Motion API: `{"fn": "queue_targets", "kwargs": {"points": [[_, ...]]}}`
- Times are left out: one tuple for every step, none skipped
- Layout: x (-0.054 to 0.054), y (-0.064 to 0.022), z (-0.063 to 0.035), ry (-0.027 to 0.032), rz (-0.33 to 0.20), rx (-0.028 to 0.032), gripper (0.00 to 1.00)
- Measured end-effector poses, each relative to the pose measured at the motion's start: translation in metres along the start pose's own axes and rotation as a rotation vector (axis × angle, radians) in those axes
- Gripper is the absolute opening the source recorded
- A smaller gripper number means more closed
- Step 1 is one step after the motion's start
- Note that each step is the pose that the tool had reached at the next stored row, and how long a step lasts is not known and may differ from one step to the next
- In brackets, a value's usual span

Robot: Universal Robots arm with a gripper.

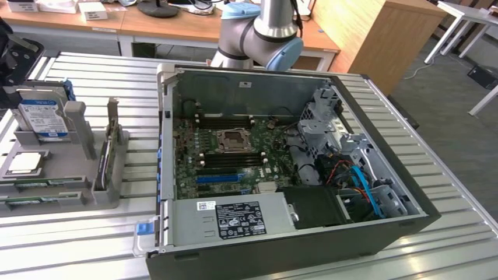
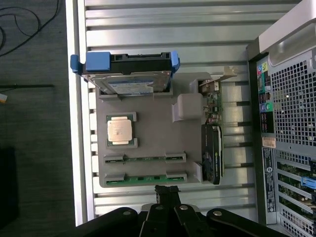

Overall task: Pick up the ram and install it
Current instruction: 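Pick up the ram and move it above insertion slot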

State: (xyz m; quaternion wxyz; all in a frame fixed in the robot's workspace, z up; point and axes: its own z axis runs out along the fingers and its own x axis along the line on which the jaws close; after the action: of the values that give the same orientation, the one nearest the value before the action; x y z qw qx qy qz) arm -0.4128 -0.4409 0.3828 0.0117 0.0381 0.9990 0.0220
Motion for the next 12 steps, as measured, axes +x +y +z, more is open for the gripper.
{"fn": "queue_targets", "kwargs": {"points": [[0.0000, 0.0000, 0.0000, 0.0000, 0.000, 0.0000, 0.11], [0.0000, 0.0000, 0.0000, 0.0000, 0.000, 0.0000, 0.11], [0.0000, 0.0000, 0.0000, 0.0000, 0.000, 0.0000, 0.11], [0.0000, 0.0000, 0.0000, 0.0000, 0.000, 0.0000, 0.11], [0.0000, 0.0000, 0.0000, -0.0001, 0.000, 0.0000, 0.11], [0.0000, 0.0000, 0.0000, 0.0000, -0.002, 0.0000, 0.11], [0.0000, 0.0000, 0.0000, 0.0003, -0.006, -0.0001, 0.11], [0.0000, 0.0000, 0.0000, 0.0006, -0.013, -0.0003, 0.11], [0.0000, 0.0000, 0.0000, 0.0009, -0.022, -0.0004, 0.11], [0.0000, 0.0000, 0.0001, 0.0014, -0.033, -0.0007, 0.11], [0.0000, 0.0000, 0.0001, 0.0020, -0.045, -0.0009, 0.11], [0.0000, 0.0000, 0.0001, 0.0026, -0.061, -0.0013, 0.11]]}}
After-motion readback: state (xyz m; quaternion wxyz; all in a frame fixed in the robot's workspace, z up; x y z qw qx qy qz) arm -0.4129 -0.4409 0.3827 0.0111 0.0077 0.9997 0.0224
